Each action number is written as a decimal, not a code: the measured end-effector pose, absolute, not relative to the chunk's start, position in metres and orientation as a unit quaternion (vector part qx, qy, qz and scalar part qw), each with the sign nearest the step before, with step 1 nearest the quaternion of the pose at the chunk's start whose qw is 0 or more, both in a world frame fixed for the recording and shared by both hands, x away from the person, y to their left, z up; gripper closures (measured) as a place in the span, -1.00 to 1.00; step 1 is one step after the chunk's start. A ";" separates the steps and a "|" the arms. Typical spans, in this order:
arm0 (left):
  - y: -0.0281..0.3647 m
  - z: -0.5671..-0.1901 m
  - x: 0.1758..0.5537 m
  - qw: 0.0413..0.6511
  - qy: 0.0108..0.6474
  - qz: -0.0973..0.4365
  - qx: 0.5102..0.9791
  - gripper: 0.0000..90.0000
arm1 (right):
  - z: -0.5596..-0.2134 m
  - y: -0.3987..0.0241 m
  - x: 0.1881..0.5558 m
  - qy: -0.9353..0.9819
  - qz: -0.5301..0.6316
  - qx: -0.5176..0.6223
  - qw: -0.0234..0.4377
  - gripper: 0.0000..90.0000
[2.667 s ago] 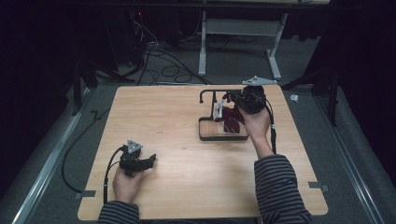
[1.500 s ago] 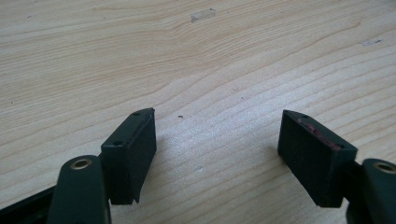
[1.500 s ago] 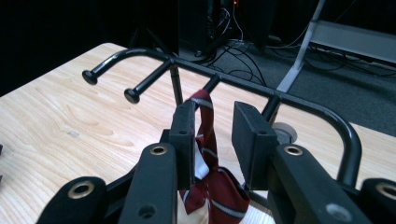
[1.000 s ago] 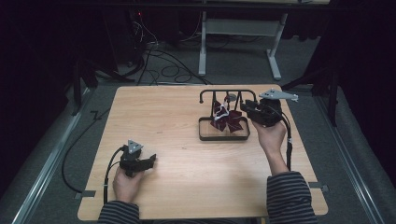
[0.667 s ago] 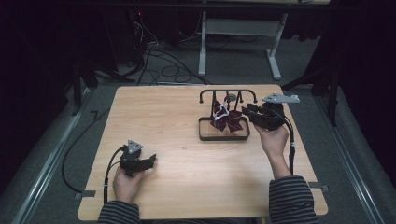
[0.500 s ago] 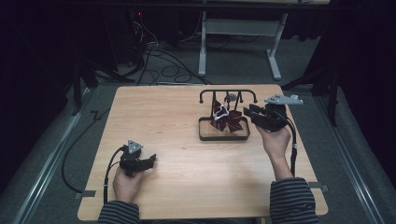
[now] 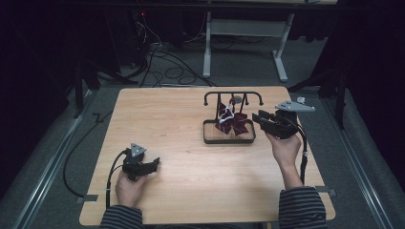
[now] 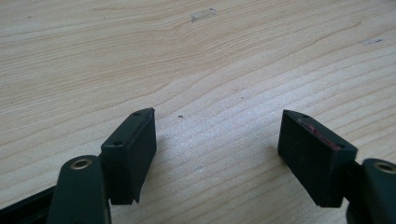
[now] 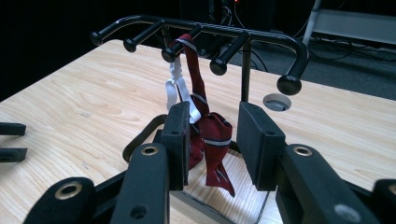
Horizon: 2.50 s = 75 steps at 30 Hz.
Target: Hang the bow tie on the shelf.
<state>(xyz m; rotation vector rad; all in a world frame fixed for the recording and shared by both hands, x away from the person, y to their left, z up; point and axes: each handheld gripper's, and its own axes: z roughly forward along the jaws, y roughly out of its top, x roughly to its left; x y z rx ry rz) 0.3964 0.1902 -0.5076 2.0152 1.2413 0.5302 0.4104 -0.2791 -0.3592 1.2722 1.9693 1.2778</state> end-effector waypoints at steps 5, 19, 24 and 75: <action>0.190 -0.508 0.396 0.350 0.479 0.205 0.778 -0.37 | -0.361 -0.279 0.407 0.717 0.467 0.462 0.231 0.47; 0.190 -0.508 0.396 0.351 0.479 0.205 0.778 -0.37 | -0.370 -0.282 0.396 0.716 0.471 0.463 0.227 0.47; 0.190 -0.508 0.396 0.350 0.479 0.205 0.778 -0.37 | -0.376 -0.282 0.392 0.715 0.472 0.466 0.223 0.47; 0.190 -0.508 0.396 0.350 0.479 0.205 0.778 -0.37 | -0.438 -0.289 0.368 0.714 0.461 0.499 0.171 0.47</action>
